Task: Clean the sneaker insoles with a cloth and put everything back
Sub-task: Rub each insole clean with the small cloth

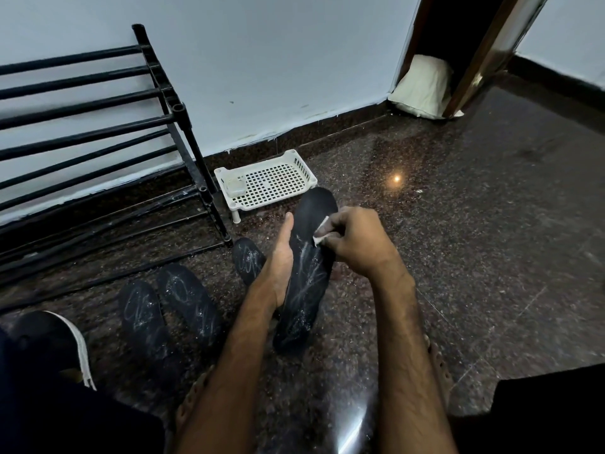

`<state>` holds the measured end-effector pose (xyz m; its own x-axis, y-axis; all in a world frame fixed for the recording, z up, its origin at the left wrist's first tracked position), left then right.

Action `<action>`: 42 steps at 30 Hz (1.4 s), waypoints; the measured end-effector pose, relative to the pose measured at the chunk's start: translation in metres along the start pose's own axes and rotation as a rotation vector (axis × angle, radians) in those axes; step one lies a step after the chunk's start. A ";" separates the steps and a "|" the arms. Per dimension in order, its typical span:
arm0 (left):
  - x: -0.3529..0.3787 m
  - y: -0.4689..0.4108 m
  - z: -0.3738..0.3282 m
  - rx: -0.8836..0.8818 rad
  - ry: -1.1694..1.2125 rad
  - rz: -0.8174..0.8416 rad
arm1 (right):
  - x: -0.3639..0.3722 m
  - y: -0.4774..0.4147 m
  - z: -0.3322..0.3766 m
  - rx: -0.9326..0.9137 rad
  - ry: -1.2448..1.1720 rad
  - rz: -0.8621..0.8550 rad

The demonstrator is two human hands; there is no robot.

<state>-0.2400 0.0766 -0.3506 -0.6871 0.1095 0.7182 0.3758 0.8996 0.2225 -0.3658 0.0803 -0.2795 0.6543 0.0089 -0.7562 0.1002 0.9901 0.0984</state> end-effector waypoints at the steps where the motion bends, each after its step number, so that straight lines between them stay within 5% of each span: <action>1: 0.001 0.000 0.000 0.007 -0.015 0.004 | 0.000 0.001 -0.003 0.033 -0.008 -0.018; 6: 0.013 0.001 0.003 0.004 -0.024 0.032 | -0.002 -0.001 0.004 -0.021 -0.037 -0.487; 12: 0.011 0.001 -0.006 0.041 -0.019 0.042 | -0.001 -0.001 -0.006 -0.126 -0.060 -0.201; 18: 0.022 0.003 -0.003 0.015 -0.018 0.062 | -0.004 -0.005 -0.006 -0.105 -0.151 -0.595; 25: 0.020 0.001 -0.004 0.053 -0.090 0.047 | -0.002 0.001 -0.018 -0.058 -0.250 -0.576; 30: 0.019 -0.001 -0.002 0.074 -0.048 0.022 | -0.003 0.003 -0.017 -0.087 -0.137 -0.306; 35: 0.022 -0.001 0.003 0.026 -0.122 0.061 | -0.015 -0.002 -0.002 -0.053 -0.136 -0.536; 40: 0.020 -0.002 -0.001 0.064 0.005 -0.013 | -0.008 0.005 0.013 -0.188 -0.099 -0.091; 42: 0.013 -0.002 -0.006 0.083 -0.021 -0.009 | -0.007 0.006 0.003 -0.122 -0.086 -0.118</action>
<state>-0.2466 0.0737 -0.3379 -0.7030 0.1095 0.7027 0.3175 0.9325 0.1724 -0.3678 0.0859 -0.2716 0.7057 -0.1156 -0.6990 0.0924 0.9932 -0.0710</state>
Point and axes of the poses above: each hand's wrist, its own y-axis away from the middle knuckle, its own x-axis out of the palm, z = x × y, the point moved 1 cm from there along -y, towards the middle knuckle, and after that the axes turned 11 degrees about x, right-handed, at the moved point
